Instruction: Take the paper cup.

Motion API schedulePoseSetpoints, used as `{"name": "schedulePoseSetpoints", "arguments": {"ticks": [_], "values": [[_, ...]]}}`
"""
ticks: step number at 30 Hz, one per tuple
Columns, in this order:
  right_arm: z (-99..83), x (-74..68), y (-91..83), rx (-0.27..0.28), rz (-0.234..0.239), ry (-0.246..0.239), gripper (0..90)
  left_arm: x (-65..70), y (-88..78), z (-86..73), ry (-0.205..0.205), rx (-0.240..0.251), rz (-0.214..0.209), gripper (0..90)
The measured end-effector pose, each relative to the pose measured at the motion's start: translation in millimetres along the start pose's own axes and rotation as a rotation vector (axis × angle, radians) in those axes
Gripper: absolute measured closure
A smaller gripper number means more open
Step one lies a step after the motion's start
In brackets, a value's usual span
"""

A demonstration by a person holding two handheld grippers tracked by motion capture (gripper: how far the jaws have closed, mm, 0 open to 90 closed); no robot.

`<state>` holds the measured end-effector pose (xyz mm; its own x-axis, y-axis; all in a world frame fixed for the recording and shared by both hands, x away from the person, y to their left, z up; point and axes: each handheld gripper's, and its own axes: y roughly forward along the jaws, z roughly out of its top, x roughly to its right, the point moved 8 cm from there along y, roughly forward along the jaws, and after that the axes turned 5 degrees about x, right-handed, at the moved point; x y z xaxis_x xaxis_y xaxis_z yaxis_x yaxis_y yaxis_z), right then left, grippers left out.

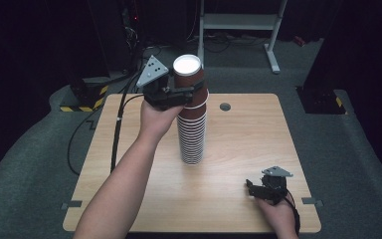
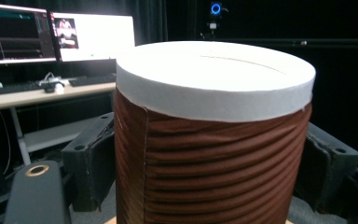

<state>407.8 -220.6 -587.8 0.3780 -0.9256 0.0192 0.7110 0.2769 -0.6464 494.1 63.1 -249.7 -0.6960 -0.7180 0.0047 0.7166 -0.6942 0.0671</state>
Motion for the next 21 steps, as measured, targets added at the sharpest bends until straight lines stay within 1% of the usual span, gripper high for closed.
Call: {"name": "schedulePoseSetpoints", "arguments": {"ticks": [1, 2, 4, 9, 11, 15, 16, 21], "values": [[0.0, 0.0, 0.0, 0.000, 0.000, 0.000, 13.7, 0.0, 0.0, 0.0, 0.000, 0.000, 0.000, 19.3], [0.0, 0.0, 0.0, 0.000, 0.000, 0.000, 13.7, 0.4, -1.4, 3.8, 0.009, 0.013, 0.007, 19.3], [0.0, 0.0, 0.0, 0.000, 0.000, 0.001, 13.7, 0.6, -1.9, 5.0, 0.012, 0.016, 0.008, 19.2], [0.0, 0.0, 0.0, 0.000, 0.000, 0.000, 13.7, 1.3, -4.7, 14.8, 0.022, 0.051, 0.018, 19.3], [0.0, 0.0, 0.1, 0.001, 0.000, -0.001, 13.7, 1.4, -4.7, 16.0, 0.020, 0.053, 0.019, 19.3], [0.0, 0.0, 0.0, 0.000, 0.000, 0.000, 13.7, 1.3, -5.2, 19.9, 0.032, 0.058, 0.023, 19.3], [0.1, 0.0, 0.1, 0.001, 0.000, 0.000, 13.7, 1.0, -6.1, 22.4, 0.036, 0.067, 0.026, 19.3], [0.0, 0.0, 0.0, 0.000, 0.000, 0.000, 13.6, 0.7, -8.6, 26.6, 0.033, 0.087, 0.028, 19.3]]}}
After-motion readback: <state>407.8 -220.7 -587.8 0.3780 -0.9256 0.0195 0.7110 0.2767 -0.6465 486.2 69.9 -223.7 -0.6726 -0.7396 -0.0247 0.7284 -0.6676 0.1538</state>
